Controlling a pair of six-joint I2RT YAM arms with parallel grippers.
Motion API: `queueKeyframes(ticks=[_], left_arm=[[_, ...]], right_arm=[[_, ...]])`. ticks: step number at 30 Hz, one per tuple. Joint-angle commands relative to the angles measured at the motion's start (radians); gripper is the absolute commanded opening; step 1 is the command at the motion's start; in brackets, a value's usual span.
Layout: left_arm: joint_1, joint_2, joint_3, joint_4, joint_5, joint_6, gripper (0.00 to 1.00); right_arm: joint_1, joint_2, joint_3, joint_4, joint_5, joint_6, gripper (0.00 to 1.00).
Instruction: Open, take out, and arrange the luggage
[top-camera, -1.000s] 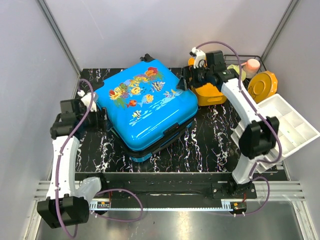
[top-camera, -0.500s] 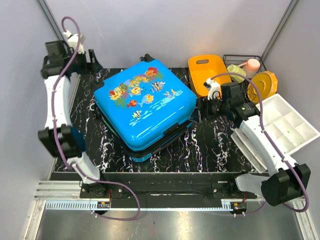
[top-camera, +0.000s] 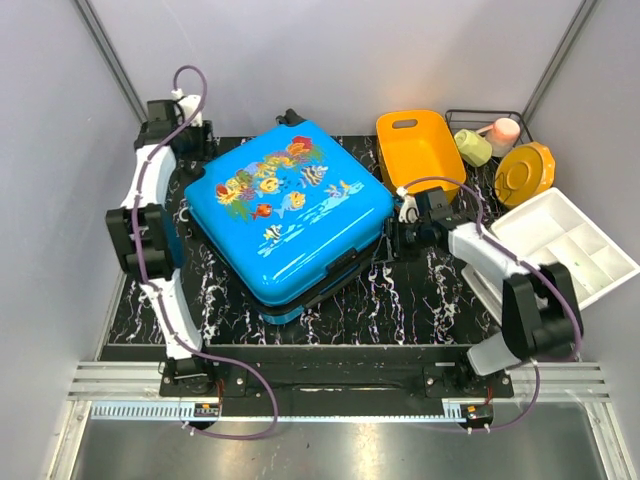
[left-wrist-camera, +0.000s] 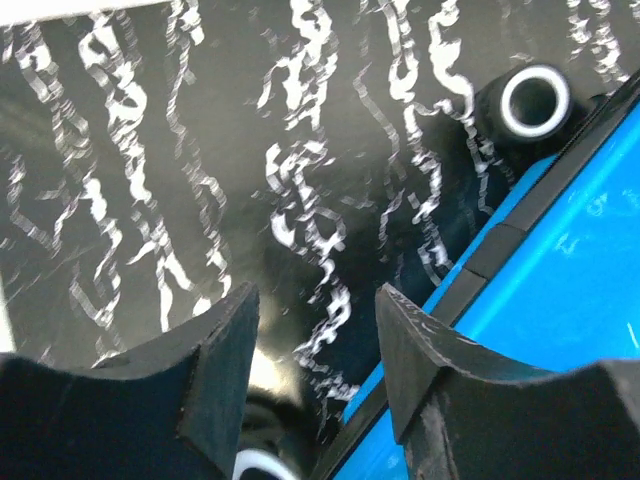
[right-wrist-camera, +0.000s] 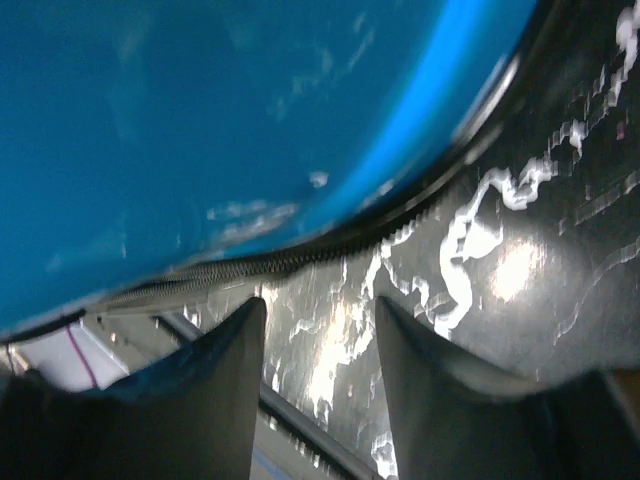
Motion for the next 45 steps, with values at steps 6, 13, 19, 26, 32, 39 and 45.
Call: queueKeyframes(ticks=[6, 13, 19, 26, 32, 39, 45], left_arm=[[0.210, -0.333, -0.466, -0.205, 0.089, 0.109, 0.42], [0.310, -0.482, -0.657, -0.190, 0.166, 0.074, 0.41], [0.298, -0.452, -0.536, -0.154, 0.212, -0.022, 0.47], [0.397, -0.502, -0.264, -0.435, 0.287, 0.181, 0.78], [0.526, -0.645, -0.259, -0.653, 0.361, 0.335, 0.82], [0.658, -0.907, -0.703, -0.667, 0.329, 0.445, 0.77], [0.683, -1.065, -1.000, -0.457, 0.225, 0.357, 0.65]], right_arm=[[0.034, 0.401, 0.370, 0.228, -0.059, -0.028, 0.54], [0.048, 0.699, 0.792, 0.242, -0.069, -0.040, 0.53], [0.044, 0.749, 0.998, 0.226, -0.036, -0.091, 0.56], [0.042, 0.519, 0.857, 0.211, -0.034, -0.181, 0.83], [0.044, 0.325, 0.737, 0.131, -0.060, -0.243, 0.92], [0.048, 0.163, 0.601, 0.025, -0.121, -0.303, 0.91], [0.126, 0.008, 0.412, -0.022, -0.166, -0.437, 0.87]])
